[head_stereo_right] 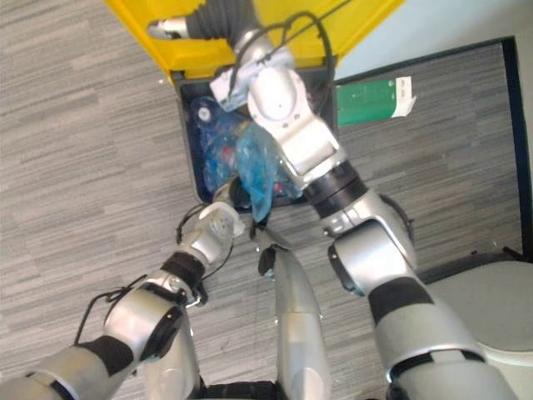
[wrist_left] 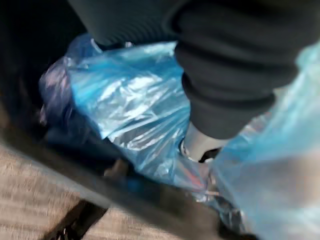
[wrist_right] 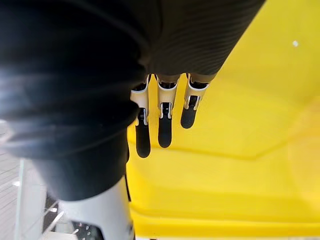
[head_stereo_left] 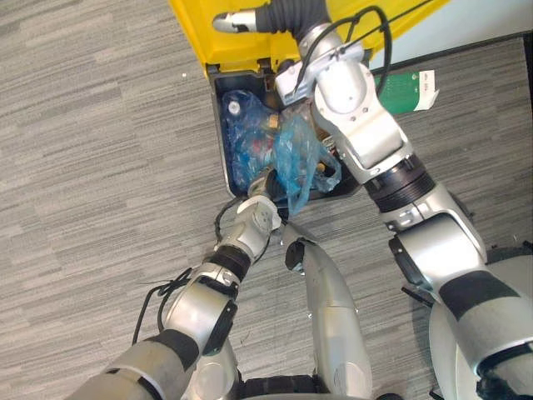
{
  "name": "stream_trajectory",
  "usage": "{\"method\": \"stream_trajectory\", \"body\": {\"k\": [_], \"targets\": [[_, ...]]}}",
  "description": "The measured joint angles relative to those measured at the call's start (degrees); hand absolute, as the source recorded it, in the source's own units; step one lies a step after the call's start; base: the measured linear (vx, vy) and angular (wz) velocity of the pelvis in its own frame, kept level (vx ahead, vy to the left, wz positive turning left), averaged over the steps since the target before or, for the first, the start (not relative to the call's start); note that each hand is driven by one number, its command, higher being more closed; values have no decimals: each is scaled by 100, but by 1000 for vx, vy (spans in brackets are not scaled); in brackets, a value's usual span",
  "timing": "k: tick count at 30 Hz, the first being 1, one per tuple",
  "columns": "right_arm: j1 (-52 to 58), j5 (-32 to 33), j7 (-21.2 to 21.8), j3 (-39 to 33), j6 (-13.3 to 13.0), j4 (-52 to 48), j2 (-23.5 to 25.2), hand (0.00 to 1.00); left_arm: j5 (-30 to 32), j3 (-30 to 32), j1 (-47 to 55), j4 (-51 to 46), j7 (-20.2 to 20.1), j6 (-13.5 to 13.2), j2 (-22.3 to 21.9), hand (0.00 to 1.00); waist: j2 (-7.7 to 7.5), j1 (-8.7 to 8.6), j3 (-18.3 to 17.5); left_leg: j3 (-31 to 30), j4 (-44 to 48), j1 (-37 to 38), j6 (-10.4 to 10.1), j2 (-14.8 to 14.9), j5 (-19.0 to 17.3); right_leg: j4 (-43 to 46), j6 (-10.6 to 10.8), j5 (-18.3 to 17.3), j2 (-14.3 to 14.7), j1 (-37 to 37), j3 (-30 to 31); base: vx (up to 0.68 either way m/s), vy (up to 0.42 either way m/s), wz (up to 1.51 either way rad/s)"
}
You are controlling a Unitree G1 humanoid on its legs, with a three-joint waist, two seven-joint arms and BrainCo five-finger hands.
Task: Gather rubbish on tea table into small bin, then transfer packed bag to large trash can.
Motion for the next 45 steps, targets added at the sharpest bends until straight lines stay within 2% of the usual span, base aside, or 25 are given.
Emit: {"method": "stream_trajectory", "body": {"k": [7, 12, 16, 20, 21, 22, 24, 26, 27, 29, 30, 33, 35, 37, 39, 40, 41, 42, 43, 44, 45], "targets": [[378, -227, 43, 18, 32, -31, 53, 0, 86, -70, -68, -3, 14, 1, 92, 0, -89, -1, -33, 82, -132, 544, 9, 0, -5, -64, 26, -19, -6, 508, 9, -46, 4, 2], [823, -275, 70, -76, 5, -45, 132, 0, -419, -273, -102, -5, 146, -34, 96, 0, -155, 27, -77, 151, -455, 974, -9, -100, 76, -145, 71, -51, -63, 839, 31, -31, -17, 6], [1337, -443, 83, -353, -178, -37, 95, 0, -731, -518, -99, -36, 386, -154, 129, 0, -169, 78, -86, 81, -829, 1284, -14, -279, 254, -206, 117, -101, -167, 1142, 2, 8, -21, 20], [1726, -545, 84, -535, -406, 271, -41, 0, -1001, -641, 146, -552, 584, -320, 358, 0, -167, 120, -88, -51, -960, 1510, 18, -405, 320, -224, 145, -129, -239, 1422, -55, -6, 8, 22], [1982, -669, 79, -757, -400, 536, -105, 0, -1195, -640, 522, -920, 679, -453, 409, 0, -148, 163, -140, -125, -1019, 1604, 45, -481, 353, -214, 167, -159, -309, 1541, -76, -18, 20, 26], [2027, -670, 73, -795, -397, 586, -114, 0, -1213, -641, 587, -978, 687, -468, 410, 0, -146, 173, -150, -131, -1023, 1611, 50, -485, 356, -215, 173, -163, -316, 1552, -78, -19, 16, 27], [2891, -676, 20, -1400, -298, 877, -298, 0, -1624, -682, 1777, -2076, 743, -727, 482, 0, -125, 374, -176, -292, -1057, 1780, 64, -585, 364, -152, 195, -247, -417, 1794, -157, -14, 16, 29], [3401, -686, 2, -1666, -230, 879, -373, 0, -1925, -676, 2452, -2446, 656, -929, 594, 0, -102, 410, -189, -412, -1058, 1852, 77, -645, 371, -77, 221, -318, -507, 1913, -229, -7, 13, 39], [3947, -776, 4, -1878, -197, 878, -394, 0, -2297, -564, 3297, -2670, 485, -1052, 781, 0, -76, 457, -204, -450, -1060, 2022, 102, -689, 360, 13, 285, -398, -586, 2086, -248, -7, 24, 33], [4377, -900, 33, -2047, -156, 874, -389, 0, -2624, -317, 3905, -2690, 269, -1094, 855, 0, 4, 516, -251, -490, -1058, 2156, 156, -718, 332, 53, 328, -450, -619, 2250, -266, -21, 42, 23], [4886, -913, 61, -2241, -115, 875, -376, 0, -2867, -25, 4500, -2657, 63, -1106, 858, 0, 114, 576, -461, -519, -1057, 2217, 229, -764, 292, 107, 403, -509, -683, 2310, -270, -21, 48, 20], [5547, -1213, 155, -2511, -15, 877, -133, 0, -3128, 667, 5293, -2178, -138, -1116, 919, 0, 351, 667, -702, -532, -1052, 2560, 345, -856, 226, 219, 569, -642, -789, 2613, -230, -6, 66, 12], [5716, -1368, 224, -2512, -4, 877, 40, 0, -3140, 1019, 5424, -1618, -142, -1112, 959, 0, 367, 691, -801, -456, -1048, 2707, 339, -906, 230, 209, 581, -646, -813, 2683, -134, -53, 75, -15], [5859, -1540, 260, -2510, 18, 870, 260, 0, -3162, 1391, 5434, -821, -147, -995, 979, 0, 299, 714, -869, -255, -1065, 2856, 343, -963, 229, 150, 619, -552, -798, 2683, 55, -96, 76, -49], [6278, -1693, 262, -2513, 27, 666, 453, 0, -3134, 1571, 5523, -284, -131, -879, 936, 0, 228, 680, -1035, -27, -1127, 2882, 396, -975, 268, -197, 729, -235, -693, 2685, 197, -141, 92, -62], [6682, -1825, 268, -2511, 23, 359, 578, 0, -3119, 1691, 5598, -197, -120, -865, 944, 0, 106, 662, -1136, 182, -1349, 2921, 477, -965, 405, -558, 974, -58, -615, 2690, 337, -158, 73, -68], [7044, -1946, 276, -2510, 19, 124, 712, 0, -3089, 1803, 5687, -138, -112, -845, 930, 0, -20, 632, -1274, 421, -1774, 3012, 516, -963, 660, -613, 1261, -83, -601, 2630, 396, -178, 24, -65], [7403, -2048, 279, -2512, 13, -30, 831, 0, -3063, 1871, 5728, -36, -111, -818, 943, 0, -68, 533, -1363, 515, -2192, 3145, 509, -965, 901, 21, 1031, -355, -613, 2539, 400, -163, -8, -46], [7796, -2142, 278, -2516, 8, -32, 953, 0, -3057, 1926, 5783, 51, -108, -761, 972, 0, -121, 360, -1476, 543, -2677, 3337, 487, -963, 1158, 771, 881, -752, -576, 2621, 413, -61, -37, -25], [8336, -2249, 277, -2563, 6, -30, 1074, 0, -3051, 1951, 5903, 74, -108, -715, 1012, 0, -162, 234, -1633, 571, -3056, 3484, 446, -949, 1370, 1408, 901, -1209, -544, 2819, 514, 29, -77, -26], [8795, -2278, 268, -2669, 5, -21, 1195, 0, -3053, 1947, 5941, 16, -115, -712, 1049, 0, -302, 222, -1752, 623, -3023, 3447, 415, -898, 1381, 1430, 999, -1498, -473, 3006, 750, 36, -107, -25]]}}
